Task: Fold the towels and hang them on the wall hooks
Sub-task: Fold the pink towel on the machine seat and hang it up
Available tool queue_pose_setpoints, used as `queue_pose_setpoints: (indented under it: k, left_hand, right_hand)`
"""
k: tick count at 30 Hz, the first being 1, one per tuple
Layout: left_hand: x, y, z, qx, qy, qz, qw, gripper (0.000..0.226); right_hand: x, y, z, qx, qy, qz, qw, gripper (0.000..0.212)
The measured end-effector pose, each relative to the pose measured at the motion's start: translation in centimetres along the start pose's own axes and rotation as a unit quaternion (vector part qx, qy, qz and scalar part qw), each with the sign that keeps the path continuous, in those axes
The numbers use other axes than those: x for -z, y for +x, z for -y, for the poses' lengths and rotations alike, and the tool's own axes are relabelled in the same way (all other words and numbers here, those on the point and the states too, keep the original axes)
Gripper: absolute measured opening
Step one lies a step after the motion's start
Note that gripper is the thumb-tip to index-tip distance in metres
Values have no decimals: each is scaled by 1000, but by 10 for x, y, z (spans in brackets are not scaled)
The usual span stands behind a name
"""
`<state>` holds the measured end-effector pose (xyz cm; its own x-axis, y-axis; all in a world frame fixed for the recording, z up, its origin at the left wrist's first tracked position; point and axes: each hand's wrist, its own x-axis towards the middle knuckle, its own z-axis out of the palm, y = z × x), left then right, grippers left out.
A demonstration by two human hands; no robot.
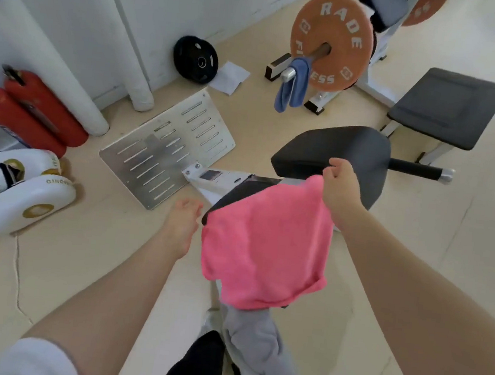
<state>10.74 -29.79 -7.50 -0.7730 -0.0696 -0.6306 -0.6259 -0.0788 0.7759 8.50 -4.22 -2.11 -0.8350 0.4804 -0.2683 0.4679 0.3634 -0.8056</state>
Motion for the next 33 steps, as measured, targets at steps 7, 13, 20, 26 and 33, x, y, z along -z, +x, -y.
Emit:
queue_pose_setpoints:
  k: [7, 13, 20, 26, 33]
  left_hand:
    - [-3, -23, 95, 146, 122, 26, 981, 76]
    - [-29, -60, 124, 54, -52, 71, 995, 59]
    - [-48, -93, 150, -16, 57, -21, 998, 31]
    - [-47, -106, 140, -18, -68, -24, 997, 21]
    - [-50, -136, 112, 22, -244, 31, 969, 15]
  right_hand:
    - [7, -42, -108, -70, -55, -6, 996, 25]
    - [22, -72, -159, -53, -7, 231, 971, 45]
    - [27, -79, -196, 128, -299, 297, 898, 43]
    - [41, -88, -191, 181, -247, 195, 932, 15]
    - [69, -118, -141, 74, 35, 111, 990, 19]
